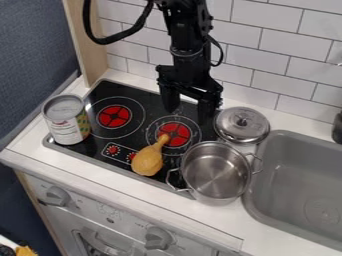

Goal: Moved the brown object to the upper side of the burner

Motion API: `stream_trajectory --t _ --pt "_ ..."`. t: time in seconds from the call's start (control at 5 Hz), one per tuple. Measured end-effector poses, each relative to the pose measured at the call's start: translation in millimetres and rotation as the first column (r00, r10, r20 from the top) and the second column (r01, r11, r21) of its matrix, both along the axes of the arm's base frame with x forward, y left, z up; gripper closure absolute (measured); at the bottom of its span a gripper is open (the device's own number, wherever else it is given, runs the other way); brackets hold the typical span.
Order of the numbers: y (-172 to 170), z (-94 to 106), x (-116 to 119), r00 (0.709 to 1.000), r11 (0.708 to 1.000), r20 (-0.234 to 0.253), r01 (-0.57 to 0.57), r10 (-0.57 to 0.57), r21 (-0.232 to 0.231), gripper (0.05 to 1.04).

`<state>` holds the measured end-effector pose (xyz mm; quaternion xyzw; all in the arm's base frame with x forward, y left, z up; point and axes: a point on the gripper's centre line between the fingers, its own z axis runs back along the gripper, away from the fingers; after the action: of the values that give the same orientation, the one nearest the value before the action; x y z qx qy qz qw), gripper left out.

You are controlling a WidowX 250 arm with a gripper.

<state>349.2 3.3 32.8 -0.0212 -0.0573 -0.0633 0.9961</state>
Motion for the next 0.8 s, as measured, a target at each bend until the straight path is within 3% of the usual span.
stream_trajectory --t 0.4,0.6,0.8 --pt "4.3 -15.5 -5.9 0.998 0.999 -0.041 -0.046 0.047 0.008 0.083" --pt "18.5 -17.5 -7.0 0.994 0.993 -0.039 -0.101 0.104 0.061 0.083" --pt "28.6 -36.4 -13.9 0.985 0.987 -0.097 -0.136 0.143 0.081 0.083"
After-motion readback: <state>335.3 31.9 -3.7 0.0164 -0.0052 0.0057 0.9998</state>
